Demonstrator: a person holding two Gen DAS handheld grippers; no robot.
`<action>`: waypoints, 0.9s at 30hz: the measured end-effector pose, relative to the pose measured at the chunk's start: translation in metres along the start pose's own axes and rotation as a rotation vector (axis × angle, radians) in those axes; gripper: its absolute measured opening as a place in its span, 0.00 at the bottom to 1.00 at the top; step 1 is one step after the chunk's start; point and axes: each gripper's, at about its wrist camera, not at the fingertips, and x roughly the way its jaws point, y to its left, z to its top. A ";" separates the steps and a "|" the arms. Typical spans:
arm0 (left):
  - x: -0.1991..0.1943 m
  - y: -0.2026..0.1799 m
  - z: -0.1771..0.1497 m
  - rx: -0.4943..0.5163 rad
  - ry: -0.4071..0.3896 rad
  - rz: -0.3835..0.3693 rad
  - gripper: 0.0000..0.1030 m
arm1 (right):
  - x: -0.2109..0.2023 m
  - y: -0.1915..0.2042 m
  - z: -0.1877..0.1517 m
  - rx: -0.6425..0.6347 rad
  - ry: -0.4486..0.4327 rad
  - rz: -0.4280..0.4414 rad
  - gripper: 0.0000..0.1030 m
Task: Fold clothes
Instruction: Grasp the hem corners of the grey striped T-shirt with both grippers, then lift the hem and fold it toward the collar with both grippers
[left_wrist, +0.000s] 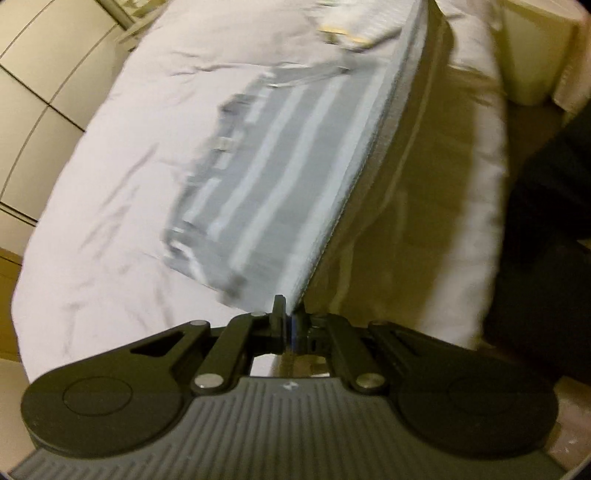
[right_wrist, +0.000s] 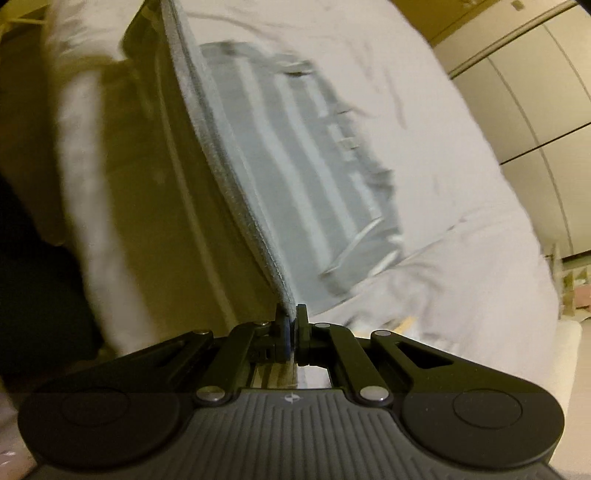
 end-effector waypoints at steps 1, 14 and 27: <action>0.008 0.013 0.009 -0.006 0.005 -0.001 0.01 | 0.011 -0.019 0.009 0.015 0.003 0.007 0.00; 0.158 0.133 0.071 -0.223 0.159 -0.071 0.01 | 0.192 -0.161 0.053 0.103 0.041 0.186 0.00; 0.244 0.166 0.062 -0.316 0.219 -0.188 0.01 | 0.272 -0.189 0.062 0.188 0.117 0.256 0.00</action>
